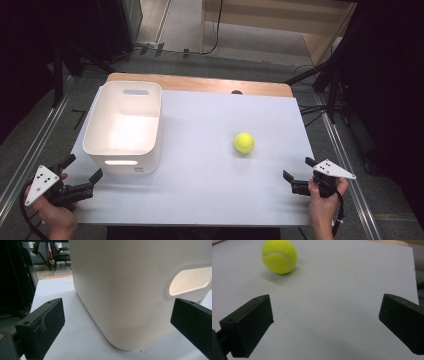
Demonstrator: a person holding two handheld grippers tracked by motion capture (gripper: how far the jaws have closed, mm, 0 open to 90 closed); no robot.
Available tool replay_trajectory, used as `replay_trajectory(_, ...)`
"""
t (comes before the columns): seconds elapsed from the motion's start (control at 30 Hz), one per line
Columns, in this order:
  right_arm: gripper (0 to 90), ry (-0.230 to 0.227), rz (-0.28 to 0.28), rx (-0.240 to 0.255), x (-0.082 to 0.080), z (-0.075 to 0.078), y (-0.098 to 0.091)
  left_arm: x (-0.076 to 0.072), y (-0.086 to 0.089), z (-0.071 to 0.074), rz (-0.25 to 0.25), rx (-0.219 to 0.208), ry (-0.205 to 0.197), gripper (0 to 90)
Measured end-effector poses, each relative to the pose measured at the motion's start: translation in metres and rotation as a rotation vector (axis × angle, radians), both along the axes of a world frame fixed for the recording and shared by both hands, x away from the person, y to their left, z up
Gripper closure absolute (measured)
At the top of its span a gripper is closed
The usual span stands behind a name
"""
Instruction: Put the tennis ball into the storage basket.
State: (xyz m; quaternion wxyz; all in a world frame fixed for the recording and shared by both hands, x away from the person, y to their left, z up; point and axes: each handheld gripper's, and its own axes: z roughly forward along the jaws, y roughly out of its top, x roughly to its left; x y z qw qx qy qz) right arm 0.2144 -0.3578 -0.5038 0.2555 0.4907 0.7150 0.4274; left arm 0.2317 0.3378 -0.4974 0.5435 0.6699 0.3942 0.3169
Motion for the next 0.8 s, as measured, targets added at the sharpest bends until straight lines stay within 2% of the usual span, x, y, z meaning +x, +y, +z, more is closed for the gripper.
replay_trajectory(0.53,0.0,0.031,0.074,-0.040,0.030,0.016,0.022,0.001,-0.001,0.000,-0.008,0.001,0.002,0.0)
replay_trajectory(0.8,0.0,0.053,0.094,-0.054,0.041,0.025,0.029,0.000,-0.001,0.000,-0.006,0.002,0.003,0.0)
